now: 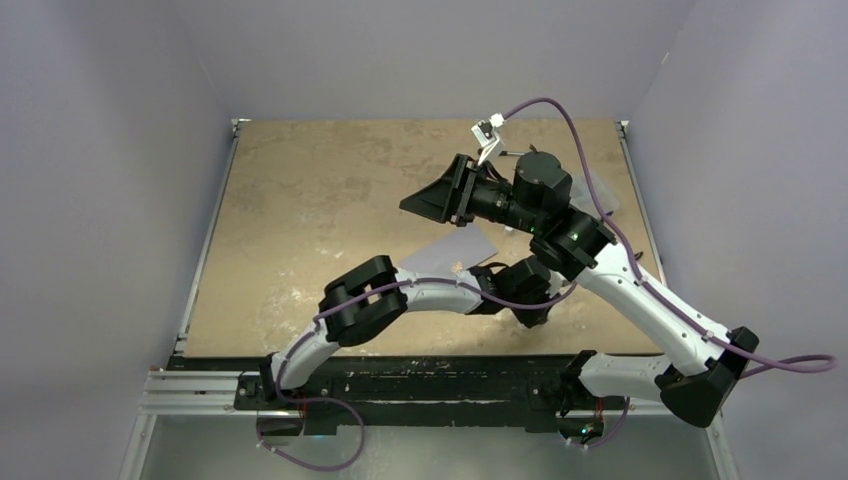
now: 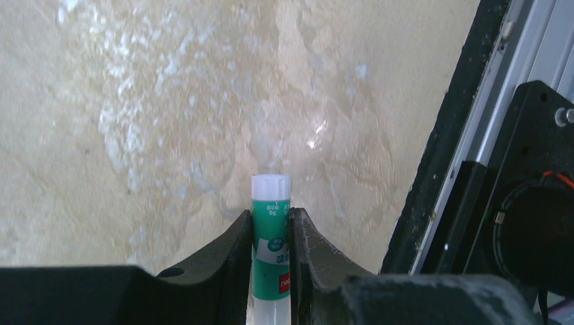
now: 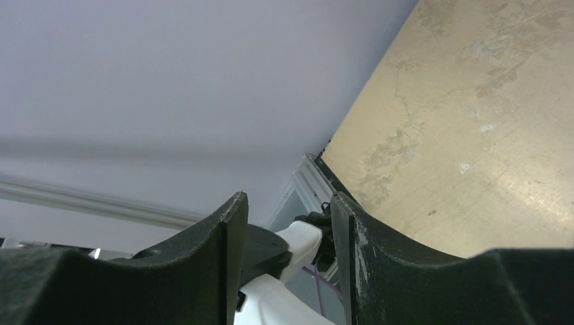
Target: Place the letter into the envelope and seal it
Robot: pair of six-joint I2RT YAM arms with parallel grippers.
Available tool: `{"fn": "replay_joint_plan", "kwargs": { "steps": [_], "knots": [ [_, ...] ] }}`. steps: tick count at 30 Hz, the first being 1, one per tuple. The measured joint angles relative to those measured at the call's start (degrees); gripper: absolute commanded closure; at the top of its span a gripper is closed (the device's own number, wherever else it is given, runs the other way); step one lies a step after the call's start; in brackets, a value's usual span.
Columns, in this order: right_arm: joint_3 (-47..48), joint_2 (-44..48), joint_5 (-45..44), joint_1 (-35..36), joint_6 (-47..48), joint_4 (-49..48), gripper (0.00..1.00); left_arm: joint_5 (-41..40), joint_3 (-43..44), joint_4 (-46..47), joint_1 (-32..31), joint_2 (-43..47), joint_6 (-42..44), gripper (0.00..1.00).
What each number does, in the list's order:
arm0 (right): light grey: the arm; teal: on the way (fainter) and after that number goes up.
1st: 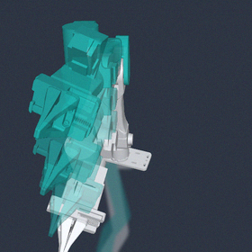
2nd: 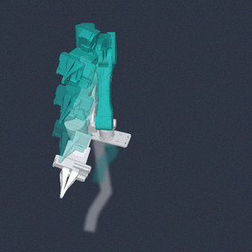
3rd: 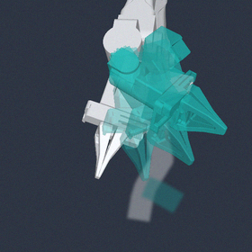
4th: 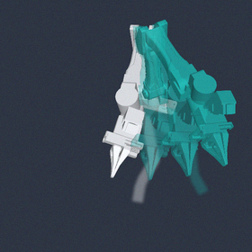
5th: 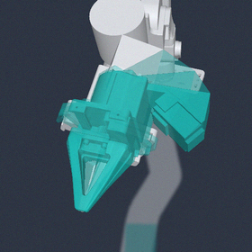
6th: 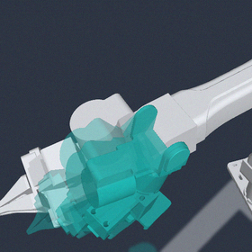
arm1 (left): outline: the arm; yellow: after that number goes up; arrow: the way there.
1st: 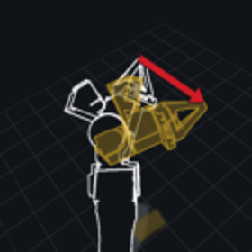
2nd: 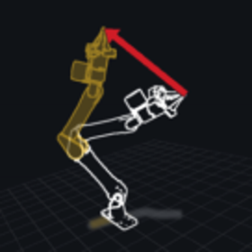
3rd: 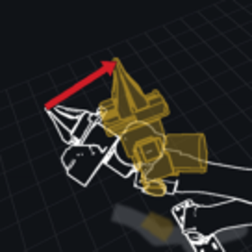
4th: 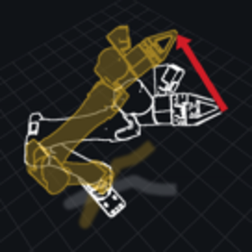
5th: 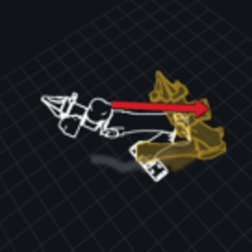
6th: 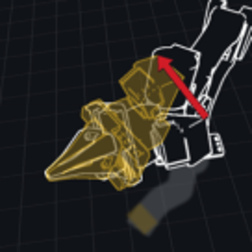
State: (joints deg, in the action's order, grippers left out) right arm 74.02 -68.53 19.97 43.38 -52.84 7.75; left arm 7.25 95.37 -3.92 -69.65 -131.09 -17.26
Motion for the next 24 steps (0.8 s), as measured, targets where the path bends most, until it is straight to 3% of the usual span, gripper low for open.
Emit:
{"fn": "replay_joint_plan", "kwargs": {
  "steps": [7,17,20,24],
  "knots": [
    [-0.15,-0.11,-2.58,-2.25,3.45,4.26,0.43,-1.77,-11.04,0.07,2.01,8.07,-2.25,1.0],
    [-0.15,-1.16,-6.36,-14.45,7.15,11.15,0.39,-4.09,-23.21,-0.15,6.54,18.73,-2.21,1.0],
    [-0.57,-1.27,-9.27,-16.94,7.43,13.03,0.2,-4.04,-26.43,-0.24,8.24,21.94,-2.1,1.0],
    [-3.58,-0.17,-13.44,-20.22,6.1,14.21,0.16,-3.87,-30.05,-0.48,11.5,25.94,-2.05,1.0]
  ]
}}
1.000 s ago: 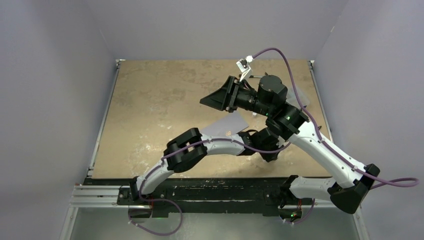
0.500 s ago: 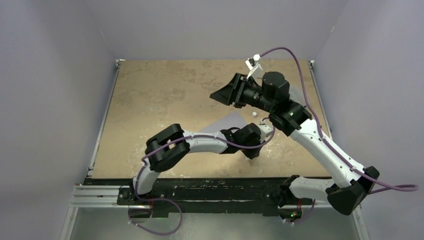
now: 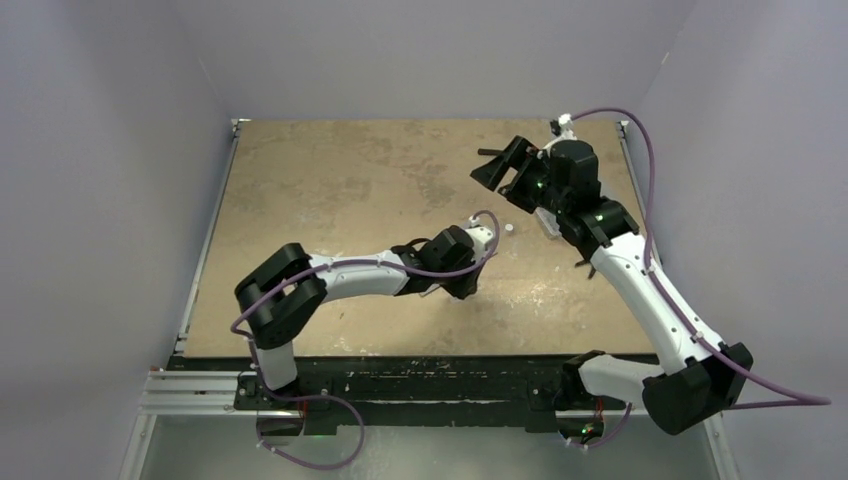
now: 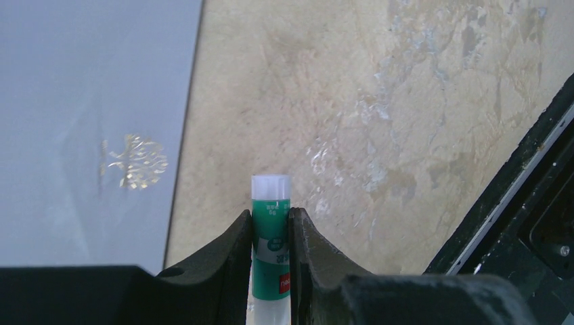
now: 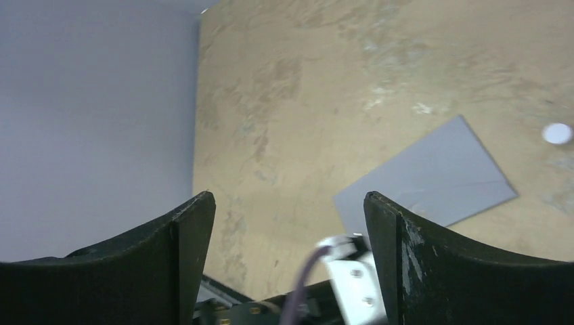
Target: Place the letter into the envelope and seal it
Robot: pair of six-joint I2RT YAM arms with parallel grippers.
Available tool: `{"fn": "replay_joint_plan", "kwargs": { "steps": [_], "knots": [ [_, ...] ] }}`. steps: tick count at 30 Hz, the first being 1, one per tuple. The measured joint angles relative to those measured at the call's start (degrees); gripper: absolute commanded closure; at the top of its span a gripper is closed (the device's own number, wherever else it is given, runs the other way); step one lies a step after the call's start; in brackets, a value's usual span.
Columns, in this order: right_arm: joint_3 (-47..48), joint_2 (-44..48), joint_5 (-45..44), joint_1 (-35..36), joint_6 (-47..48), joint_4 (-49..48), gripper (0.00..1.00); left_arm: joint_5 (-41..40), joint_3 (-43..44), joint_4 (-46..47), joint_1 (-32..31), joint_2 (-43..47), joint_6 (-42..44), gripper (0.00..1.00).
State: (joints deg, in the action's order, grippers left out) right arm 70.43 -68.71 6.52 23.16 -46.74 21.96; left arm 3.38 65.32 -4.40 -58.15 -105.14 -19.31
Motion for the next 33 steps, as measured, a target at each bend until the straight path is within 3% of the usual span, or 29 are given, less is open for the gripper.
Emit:
{"fn": "replay_joint_plan", "kwargs": {
  "steps": [6,10,15,21,33],
  "knots": [
    [-3.98,3.76,-4.04,-5.25,-4.33,1.16,0.14,0.59,-5.99,0.13,2.4,7.43,-0.24,1.0],
    [-5.38,5.62,-4.39,-5.75,-8.24,0.22,0.14,1.16,-8.35,0.55,3.5,11.3,-0.68,1.0],
    [-13.68,7.74,-2.78,-5.75,-13.55,-0.94,0.16,1.11,-8.98,1.77,5.6,13.03,-1.62,1.0],
    [-23.78,5.55,5.22,-5.75,-18.25,-2.99,0.25,0.59,-8.98,5.38,7.13,13.03,-2.47,1.0],
    [-22.21,-3.21,16.65,-5.7,-12.55,-7.21,0.26,0.76,-6.29,7.56,9.79,13.35,3.1,1.0]
  ]
}}
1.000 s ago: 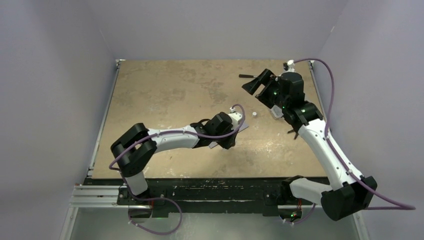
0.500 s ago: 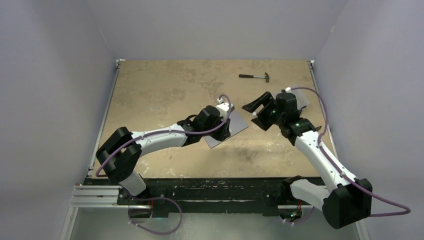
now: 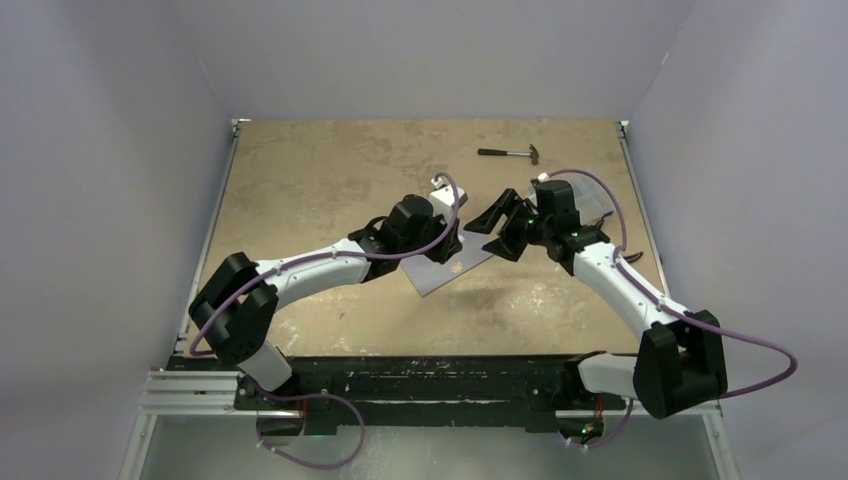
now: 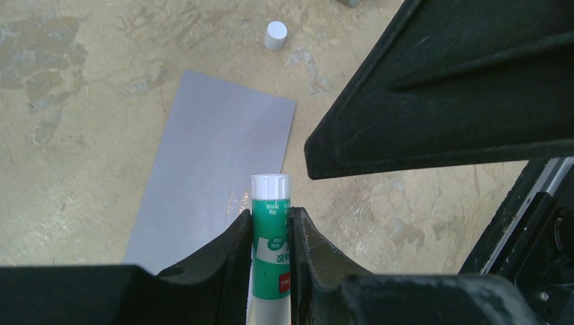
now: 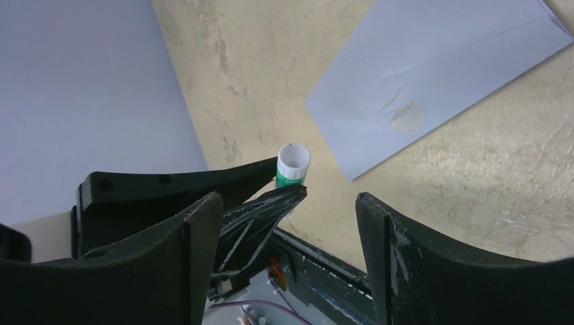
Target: Place the letter into the envelope and seal it
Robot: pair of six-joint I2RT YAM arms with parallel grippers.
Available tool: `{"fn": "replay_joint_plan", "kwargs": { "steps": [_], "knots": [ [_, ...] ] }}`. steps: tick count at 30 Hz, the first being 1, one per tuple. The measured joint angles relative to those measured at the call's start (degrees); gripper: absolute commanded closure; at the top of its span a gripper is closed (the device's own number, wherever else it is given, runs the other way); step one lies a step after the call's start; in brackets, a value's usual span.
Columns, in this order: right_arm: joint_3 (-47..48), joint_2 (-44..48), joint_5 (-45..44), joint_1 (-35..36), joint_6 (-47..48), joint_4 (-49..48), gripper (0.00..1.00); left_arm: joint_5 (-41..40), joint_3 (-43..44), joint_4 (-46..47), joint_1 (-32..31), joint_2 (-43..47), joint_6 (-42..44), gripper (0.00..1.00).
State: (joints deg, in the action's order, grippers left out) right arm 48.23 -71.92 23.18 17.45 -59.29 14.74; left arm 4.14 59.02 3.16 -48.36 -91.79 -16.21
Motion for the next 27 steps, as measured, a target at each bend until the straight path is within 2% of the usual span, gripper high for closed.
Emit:
{"fn": "replay_joint_plan", "kwargs": {
  "steps": [8,16,21,27],
  "knots": [
    [0.83,-1.53,2.23,0.02,2.82,-3.21,0.39,1.22,1.36,0.81,0.35,0.15,0.26,1.0],
    [1.38,-1.64,3.96,0.02,4.98,-4.55,0.45,1.6,1.42,2.32,0.35,0.72,0.26,1.0],
    [1.38,-2.25,4.83,0.02,5.81,-4.85,0.57,1.64,1.42,3.21,0.35,1.05,-0.15,1.0],
    [1.36,-3.52,7.02,0.02,5.79,-7.52,0.58,1.64,1.42,4.09,0.35,1.29,-1.4,1.0]
  ]
}}
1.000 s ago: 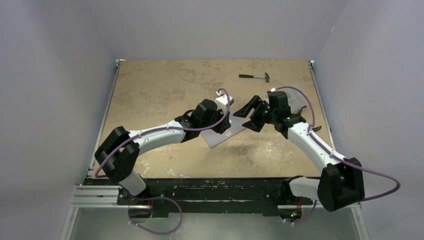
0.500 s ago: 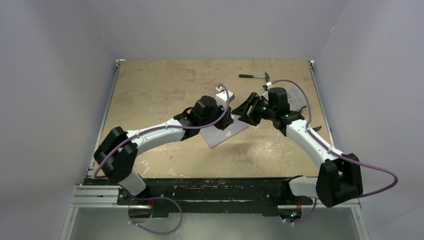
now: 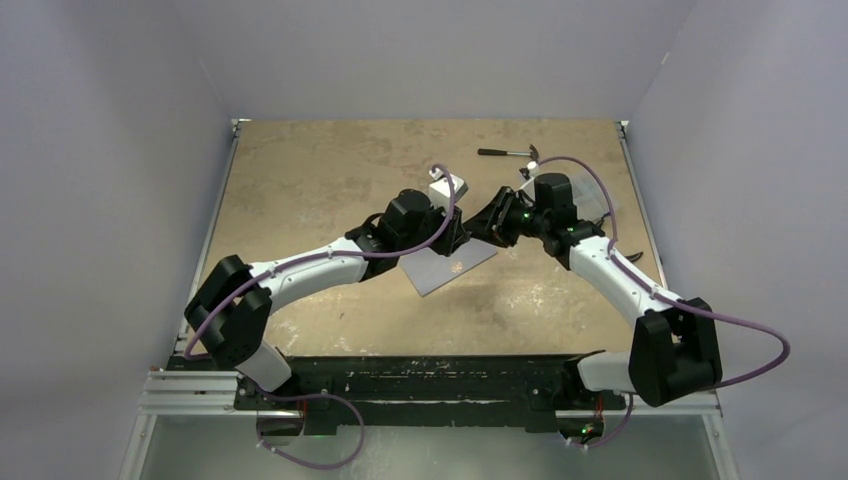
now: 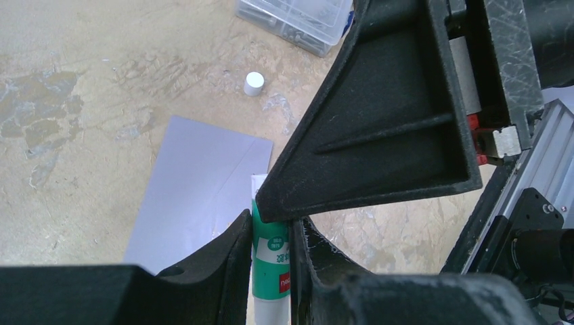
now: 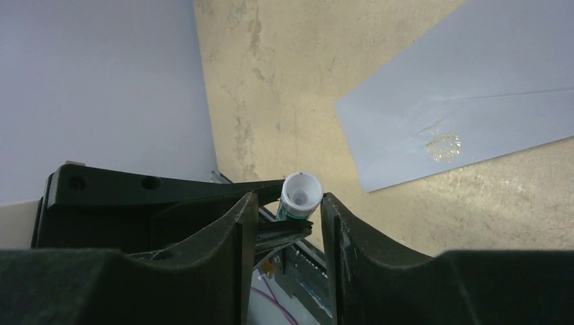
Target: Place the letter into the envelope and seal it
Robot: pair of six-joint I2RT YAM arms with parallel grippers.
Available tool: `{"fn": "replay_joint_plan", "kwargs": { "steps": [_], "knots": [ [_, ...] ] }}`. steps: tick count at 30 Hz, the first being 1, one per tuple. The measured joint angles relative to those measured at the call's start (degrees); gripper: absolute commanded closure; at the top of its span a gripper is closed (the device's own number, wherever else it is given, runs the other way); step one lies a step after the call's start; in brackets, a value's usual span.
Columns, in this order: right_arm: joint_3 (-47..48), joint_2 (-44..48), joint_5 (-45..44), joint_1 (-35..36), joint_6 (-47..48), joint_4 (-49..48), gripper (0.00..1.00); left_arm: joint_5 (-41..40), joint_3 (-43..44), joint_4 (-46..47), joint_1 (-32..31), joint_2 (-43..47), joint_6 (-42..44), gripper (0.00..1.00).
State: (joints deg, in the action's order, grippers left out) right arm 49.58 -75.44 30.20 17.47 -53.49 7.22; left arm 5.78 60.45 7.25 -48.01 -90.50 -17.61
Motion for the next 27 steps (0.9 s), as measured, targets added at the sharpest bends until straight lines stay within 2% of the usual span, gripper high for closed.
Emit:
{"fn": "replay_joint_plan", "kwargs": {
  "steps": [3,9,14,16,19,22,27],
  "knots": [
    [-0.15,-0.33,1.25,-0.02,-0.24,-1.36,0.64,0.0,0.0,0.63,0.0,0.07,-0.81,1.0],
    [-0.76,-0.28,2.47,-0.31,-1.2,-3.74,0.86,-0.83,0.02,0.76,0.33,1.2,-1.81,0.99],
    [-0.76,0.66,1.66,-0.31,-0.94,-5.31,0.91,-1.55,1.44,-0.31,0.5,1.27,-3.45,0.61],
    [-0.76,1.51,1.16,-0.28,-0.22,-5.7,0.91,-1.44,2.27,-1.27,0.76,1.27,-4.42,0.53],
    [-0.74,3.08,0.83,-0.22,1.6,-6.4,0.91,-0.28,3.45,-2.86,1.27,1.27,-5.9,0.47],
    [-0.63,4.02,0.74,-0.22,3.54,-6.91,0.91,3.34,4.31,-4.57,2.97,1.27,-7.13,0.46],
    [-0.04,4.35,0.46,-0.22,6.8,-7.28,0.91,9.68,4.72,-6.1,6.34,1.27,-7.93,0.59]
  ]
}}
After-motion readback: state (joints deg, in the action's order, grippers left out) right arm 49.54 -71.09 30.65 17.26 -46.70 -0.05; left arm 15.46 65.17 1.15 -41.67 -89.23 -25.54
